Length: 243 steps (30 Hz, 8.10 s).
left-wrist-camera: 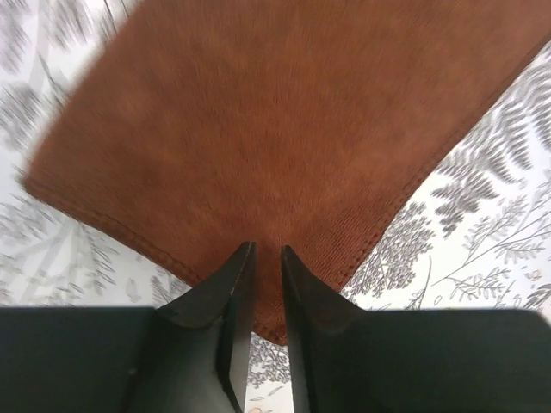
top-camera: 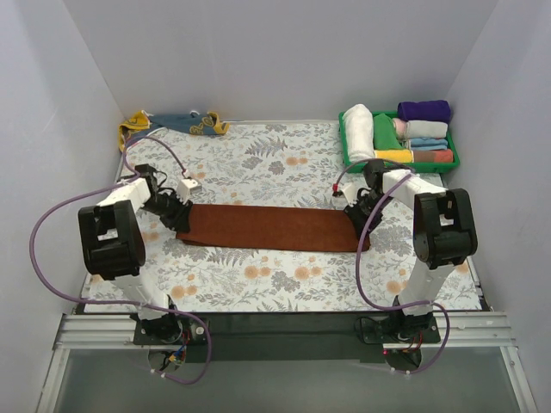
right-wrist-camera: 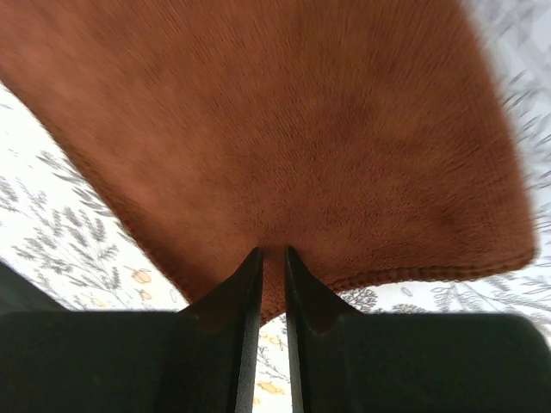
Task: Roll the towels
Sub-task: Fold the towel
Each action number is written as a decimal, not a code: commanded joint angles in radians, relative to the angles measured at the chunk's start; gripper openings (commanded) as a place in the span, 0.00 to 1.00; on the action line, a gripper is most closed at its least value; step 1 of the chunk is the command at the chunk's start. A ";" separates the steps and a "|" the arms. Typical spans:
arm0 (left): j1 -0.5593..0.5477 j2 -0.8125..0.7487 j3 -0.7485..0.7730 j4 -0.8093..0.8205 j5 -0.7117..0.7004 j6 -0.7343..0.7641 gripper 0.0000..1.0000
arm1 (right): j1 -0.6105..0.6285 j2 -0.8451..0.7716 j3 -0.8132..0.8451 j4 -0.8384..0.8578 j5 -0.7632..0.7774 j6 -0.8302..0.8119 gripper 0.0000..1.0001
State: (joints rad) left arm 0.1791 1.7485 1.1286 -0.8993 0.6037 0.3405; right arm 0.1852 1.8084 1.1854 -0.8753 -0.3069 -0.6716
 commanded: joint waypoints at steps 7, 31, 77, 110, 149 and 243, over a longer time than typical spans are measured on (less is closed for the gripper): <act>0.031 0.017 -0.081 0.105 -0.163 -0.028 0.17 | -0.009 -0.024 -0.038 0.058 0.112 0.000 0.21; 0.031 -0.139 0.143 0.102 0.060 -0.236 0.52 | -0.072 -0.054 -0.024 -0.008 0.040 0.432 0.41; 0.033 -0.119 0.183 0.097 0.083 -0.316 0.93 | 0.094 0.120 0.267 -0.027 -0.577 0.489 0.01; 0.054 -0.103 0.169 0.112 0.074 -0.360 0.97 | 0.387 0.436 0.528 0.275 -0.617 0.805 0.01; 0.057 -0.093 0.165 0.112 0.154 -0.370 0.77 | 0.316 0.342 0.511 0.203 -0.439 0.606 0.01; -0.464 -0.191 0.196 0.447 0.061 -0.345 0.76 | 0.316 0.015 0.155 0.282 -0.609 0.526 0.26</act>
State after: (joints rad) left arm -0.2516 1.7824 1.5555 -0.5354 0.7002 -0.1341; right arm 0.4747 1.6978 1.2572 -0.6449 -0.8917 -0.1963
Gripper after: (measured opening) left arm 0.804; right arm 0.286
